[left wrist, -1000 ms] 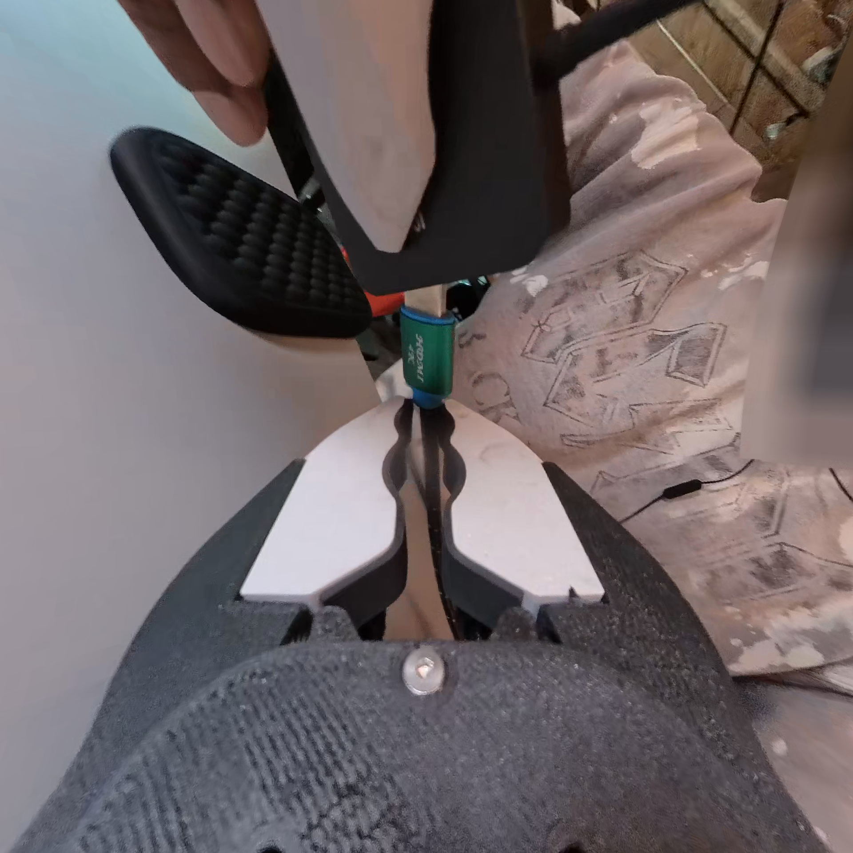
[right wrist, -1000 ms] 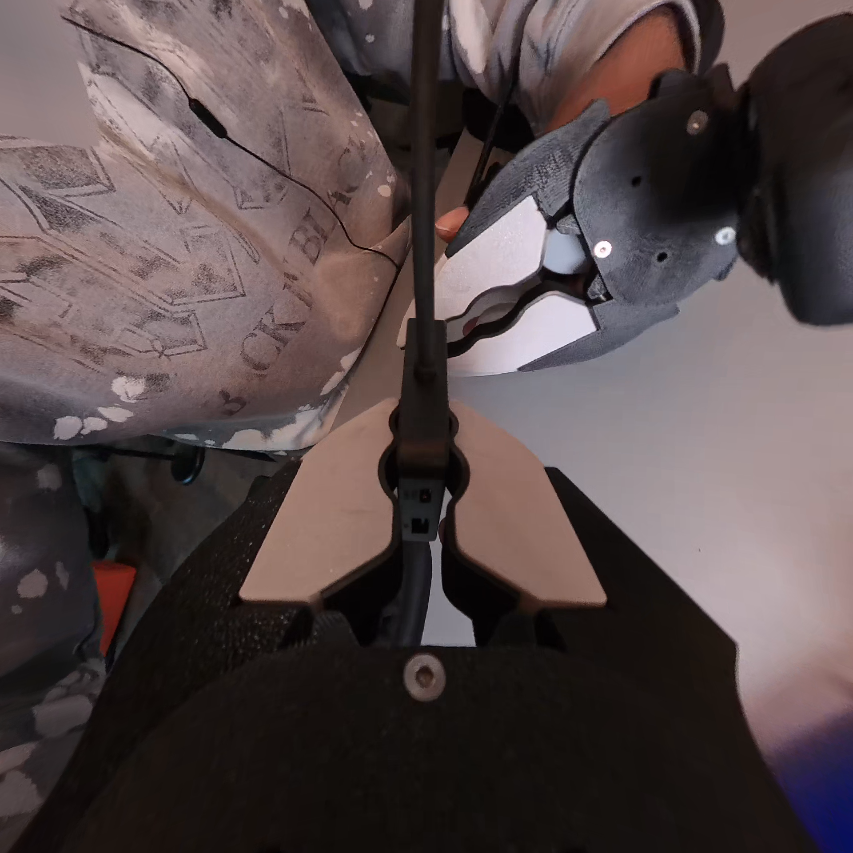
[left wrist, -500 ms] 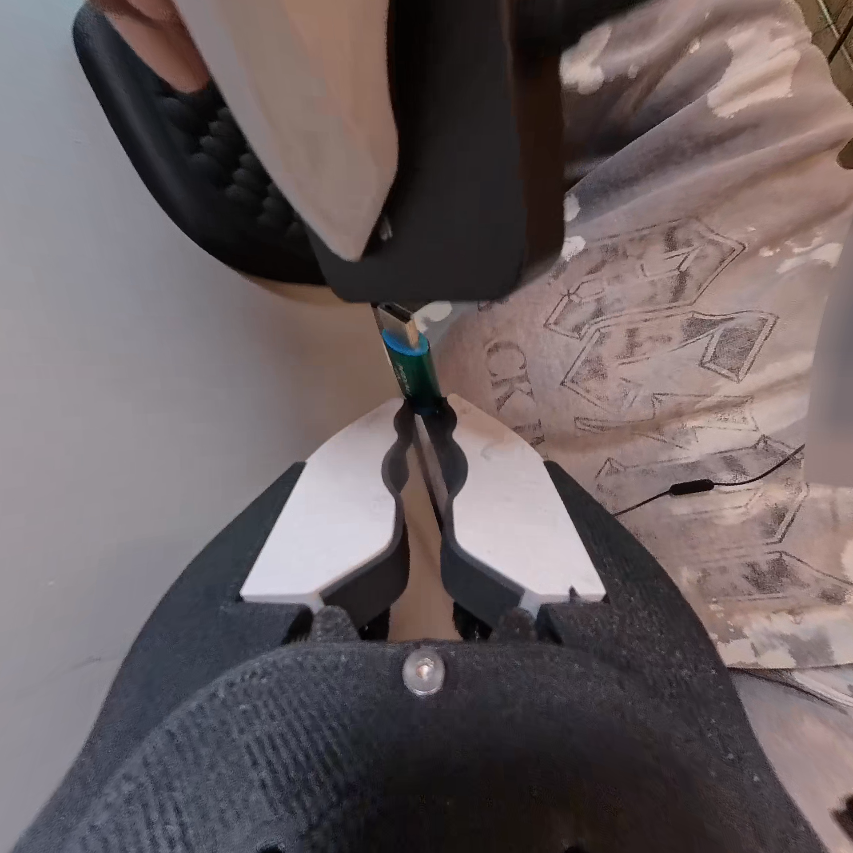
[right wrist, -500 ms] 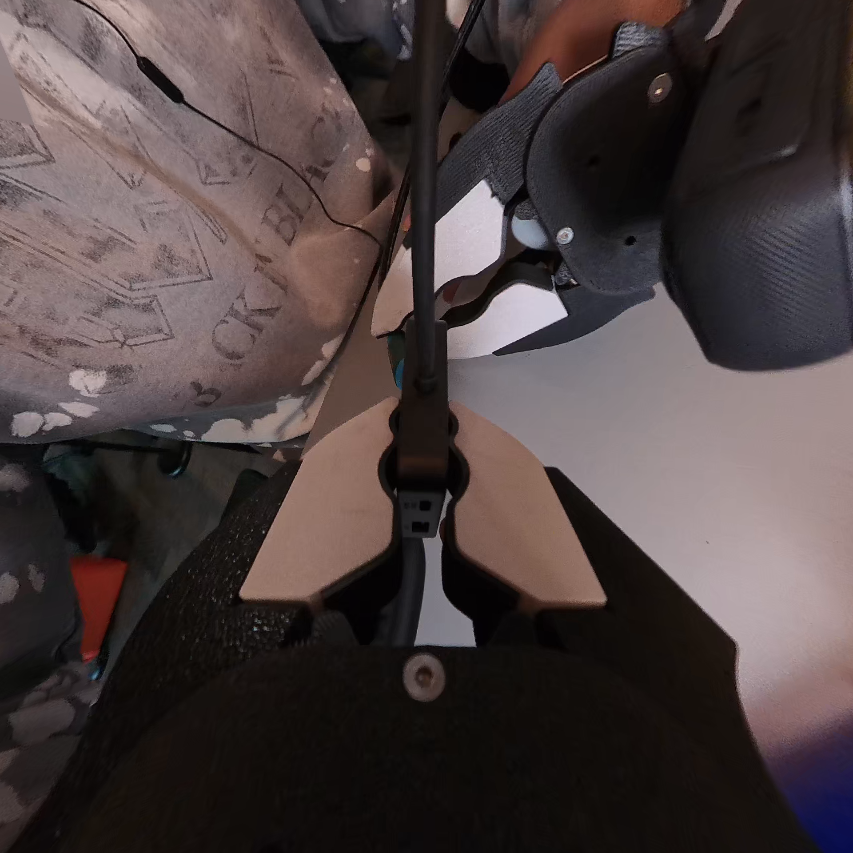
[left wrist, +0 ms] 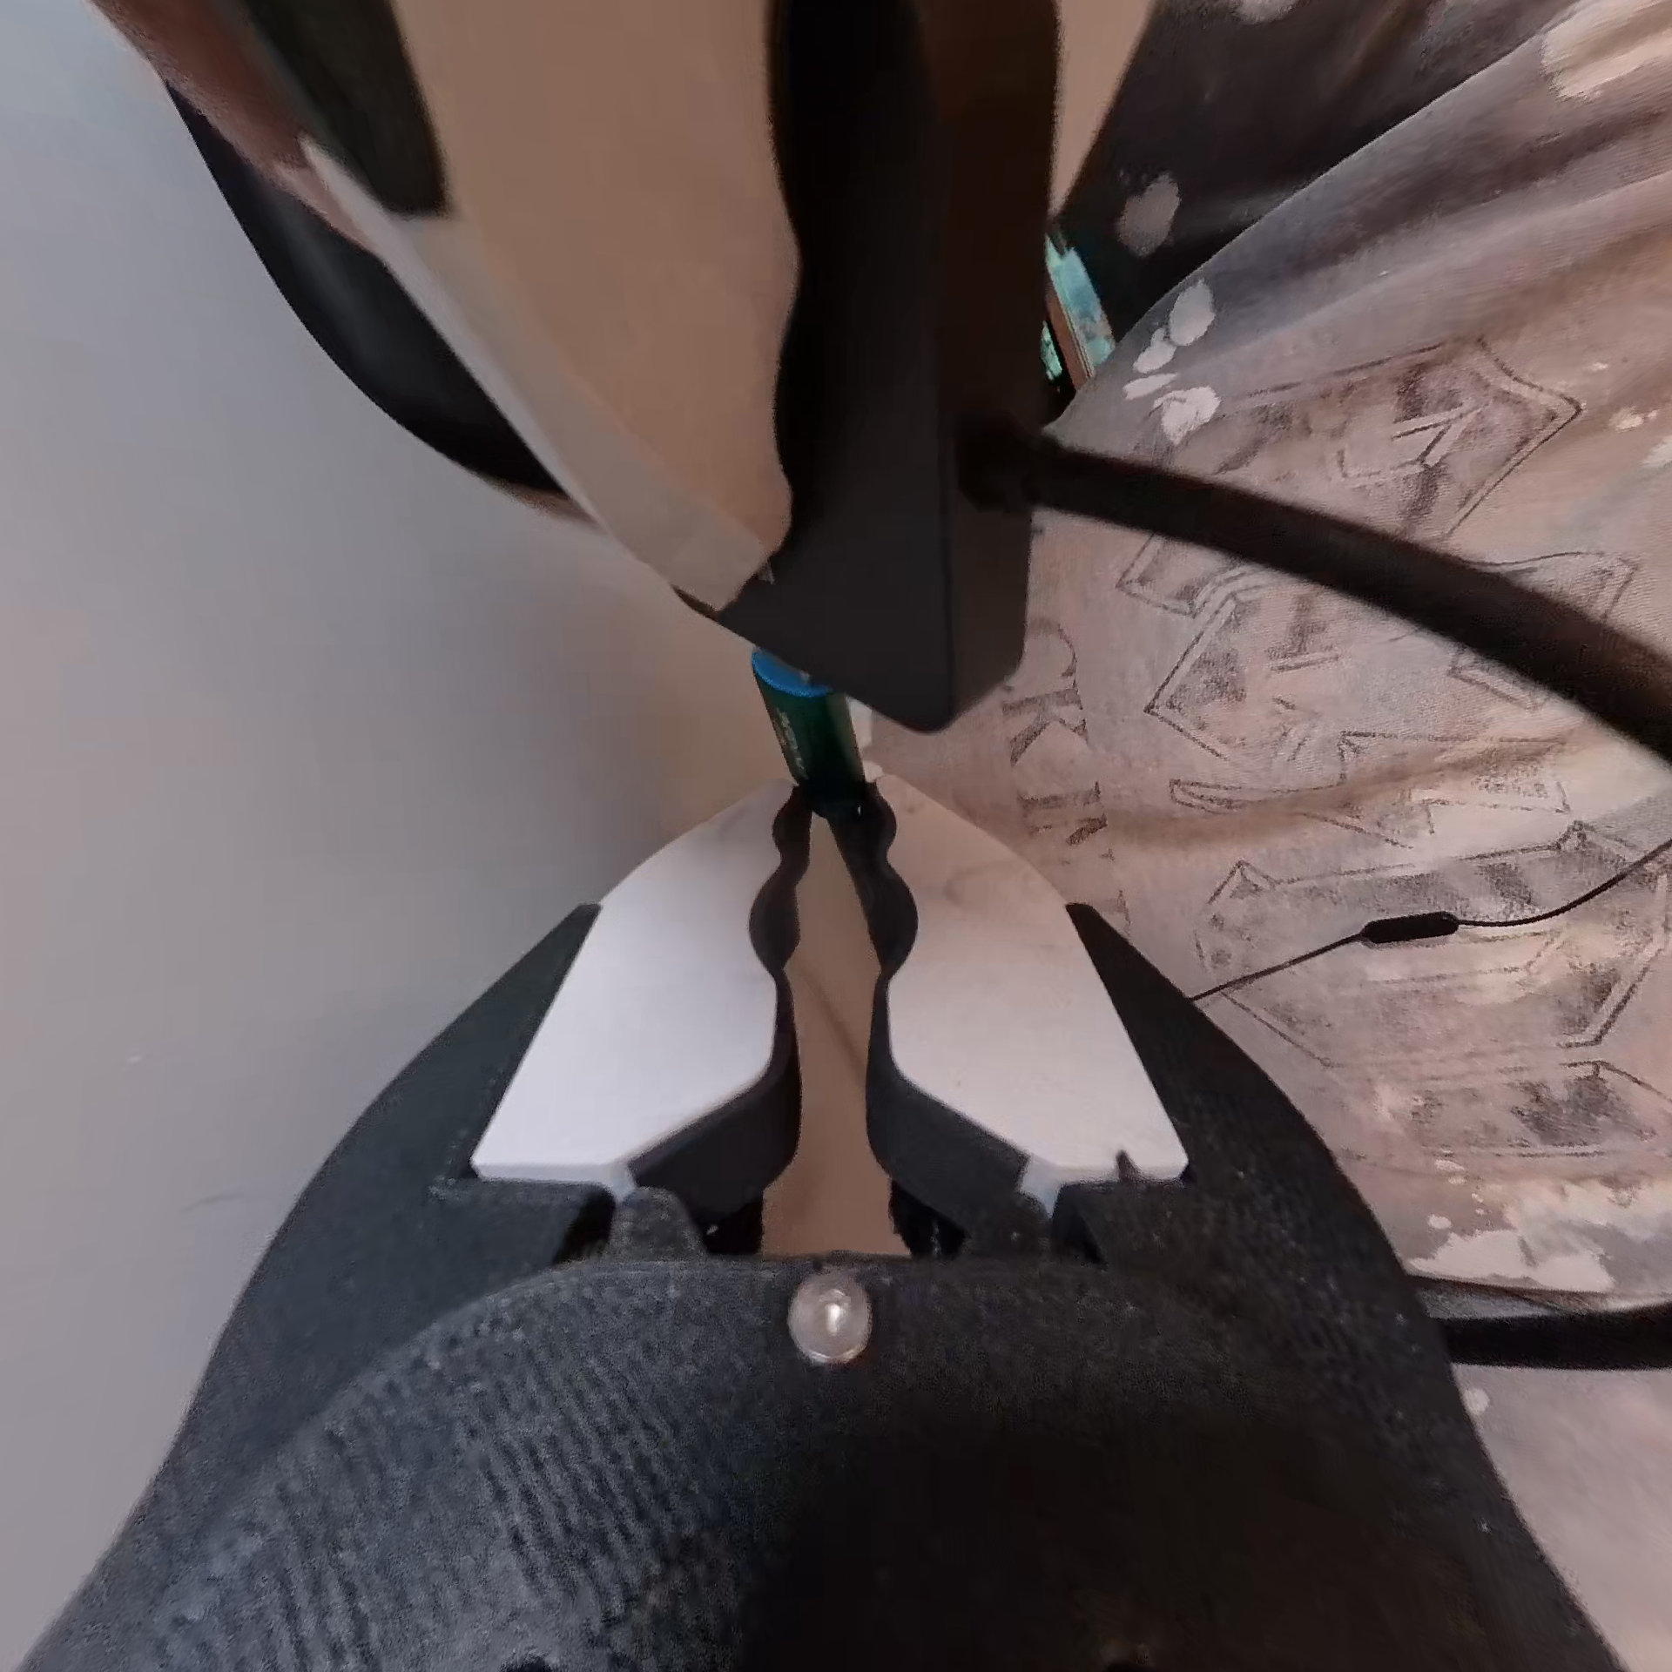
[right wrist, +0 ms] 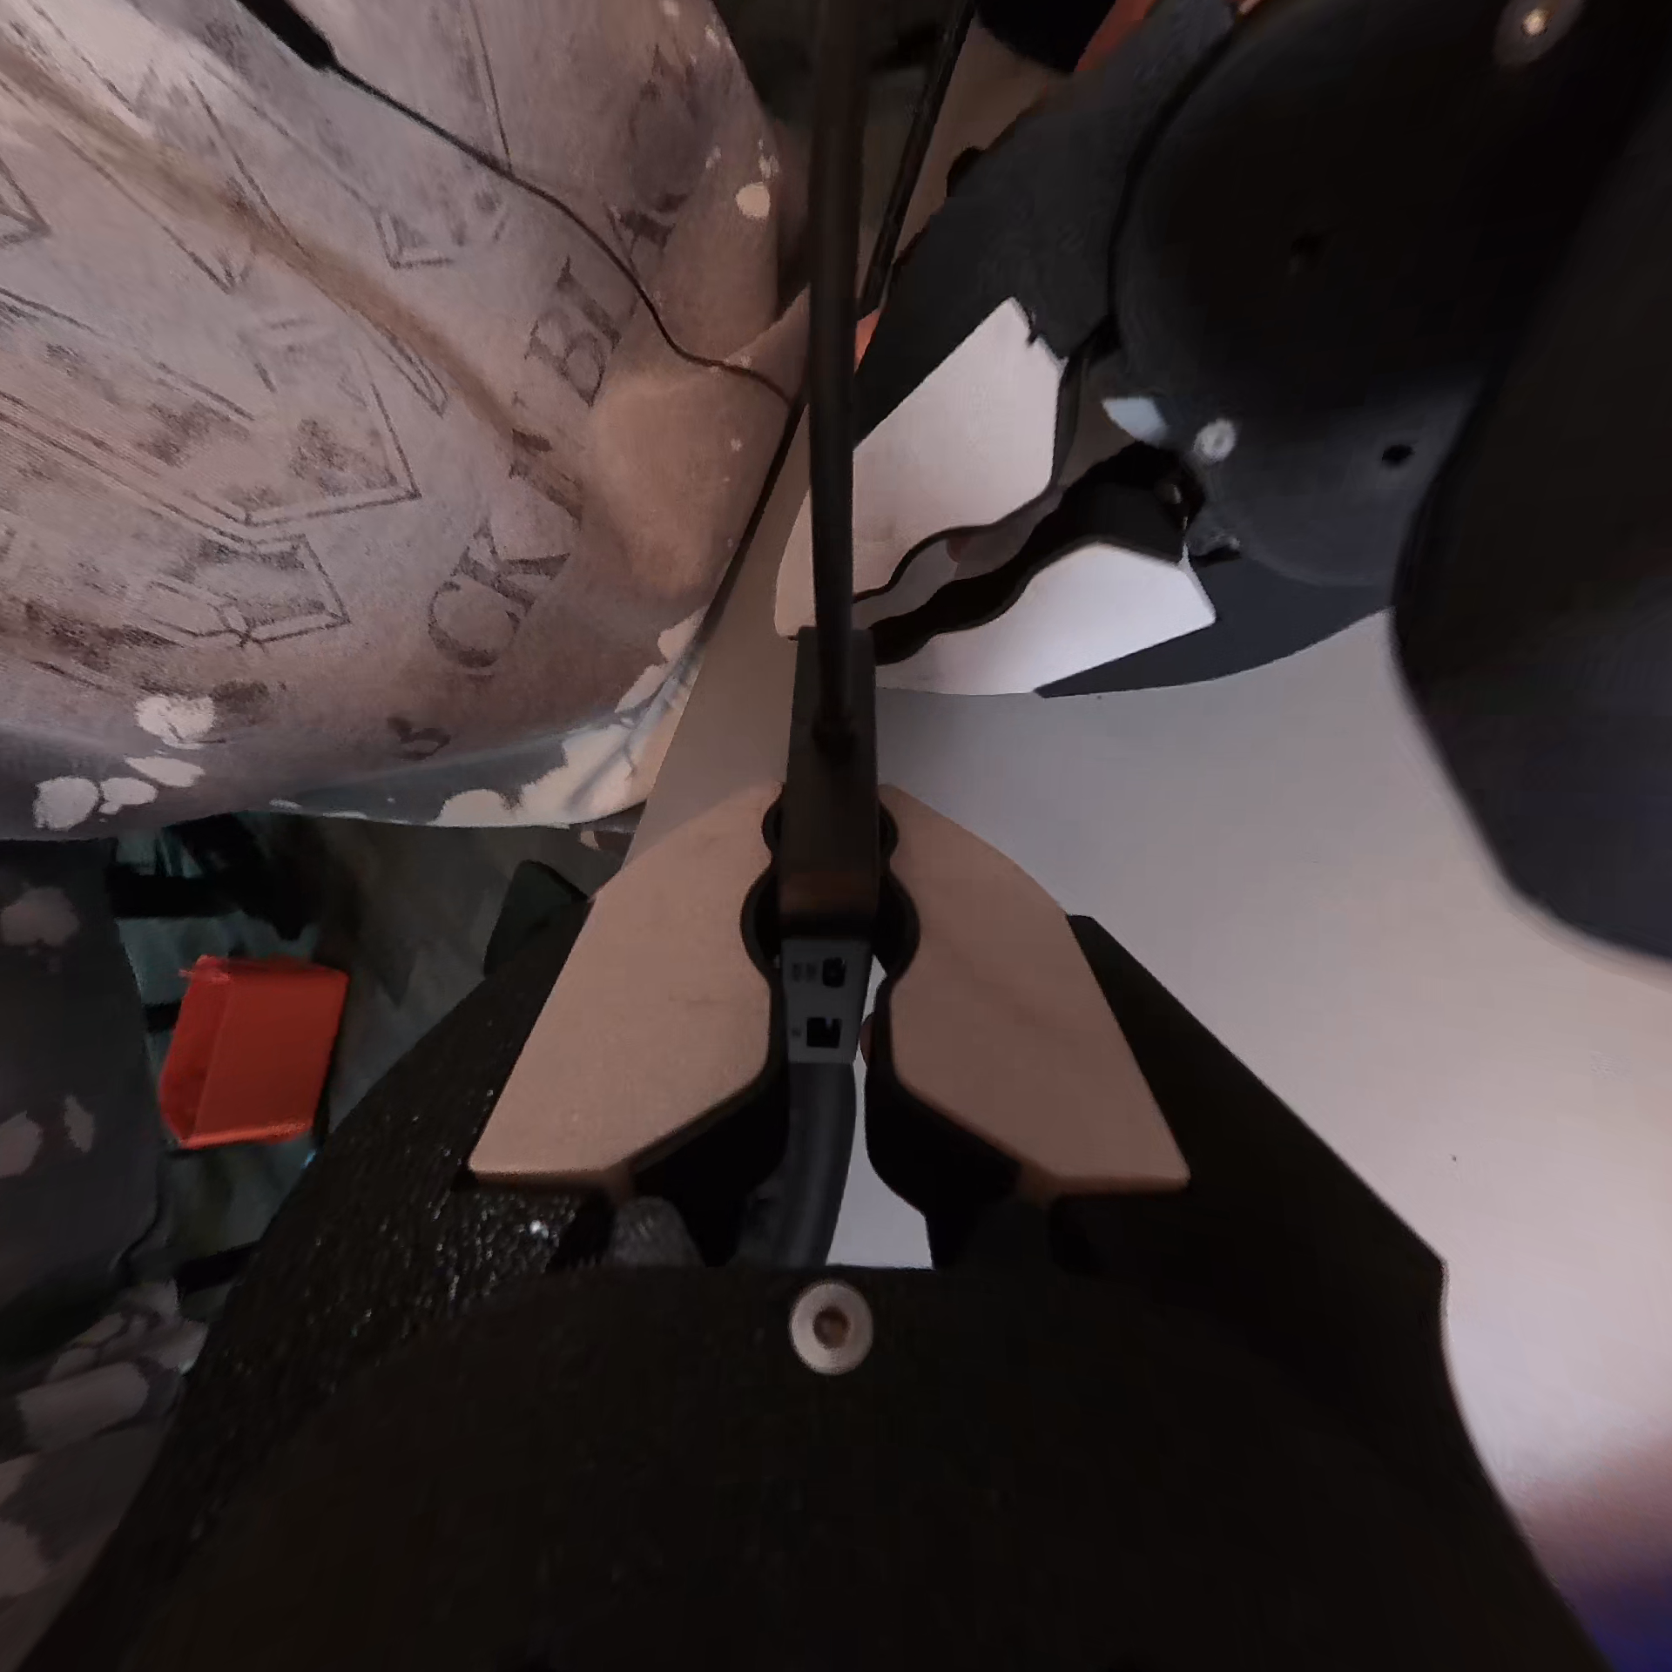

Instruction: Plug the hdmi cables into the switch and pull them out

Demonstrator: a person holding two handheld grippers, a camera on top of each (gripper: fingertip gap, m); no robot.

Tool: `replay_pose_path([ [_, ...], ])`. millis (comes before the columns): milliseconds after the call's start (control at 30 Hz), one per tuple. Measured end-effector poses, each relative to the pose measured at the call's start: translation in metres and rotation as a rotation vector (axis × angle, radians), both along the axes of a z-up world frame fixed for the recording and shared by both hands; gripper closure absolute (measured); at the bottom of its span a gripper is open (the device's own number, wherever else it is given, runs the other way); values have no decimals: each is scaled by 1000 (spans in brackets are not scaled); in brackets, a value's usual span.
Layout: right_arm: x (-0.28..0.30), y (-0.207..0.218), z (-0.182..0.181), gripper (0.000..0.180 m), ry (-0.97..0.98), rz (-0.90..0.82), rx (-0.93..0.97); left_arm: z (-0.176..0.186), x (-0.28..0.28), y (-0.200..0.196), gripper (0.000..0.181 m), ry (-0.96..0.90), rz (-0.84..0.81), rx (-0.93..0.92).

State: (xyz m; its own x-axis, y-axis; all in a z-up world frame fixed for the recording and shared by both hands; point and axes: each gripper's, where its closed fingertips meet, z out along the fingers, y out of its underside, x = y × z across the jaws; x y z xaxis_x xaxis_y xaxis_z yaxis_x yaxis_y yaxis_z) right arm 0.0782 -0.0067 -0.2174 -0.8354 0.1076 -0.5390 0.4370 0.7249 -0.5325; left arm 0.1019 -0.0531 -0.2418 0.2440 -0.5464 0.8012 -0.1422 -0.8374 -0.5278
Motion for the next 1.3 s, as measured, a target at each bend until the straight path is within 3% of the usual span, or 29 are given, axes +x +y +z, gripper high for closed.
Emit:
replay_pose_path([
  [367, -14, 2, 13, 166, 38, -179, -106, 13, -20, 17, 171, 38, 116, 115],
  [600, -9, 0, 1, 165, 52, -238, -68, -1, -16, 18, 171, 92, 94, 118],
  [800, -15, 17, -3, 162, 278, -211, 152, -12, -25, 26, 170, 206, 151, 147],
  [933, -10, 10, 3, 151, 302, -126, 224, -25, -16, 23, 170, 286, 116, 142],
  [1000, -4, 9, -3, 165, 297, -71, 288, -29, -14, 21, 170, 310, 100, 148],
  [1100, 1, 9, -1, 166, 291, -62, 315, -30, -14, 21, 170, 328, 101, 194],
  [1300, 15, 23, 23, 166, 349, -122, 316, 14, -55, 55, 158, 210, 393, 410],
])
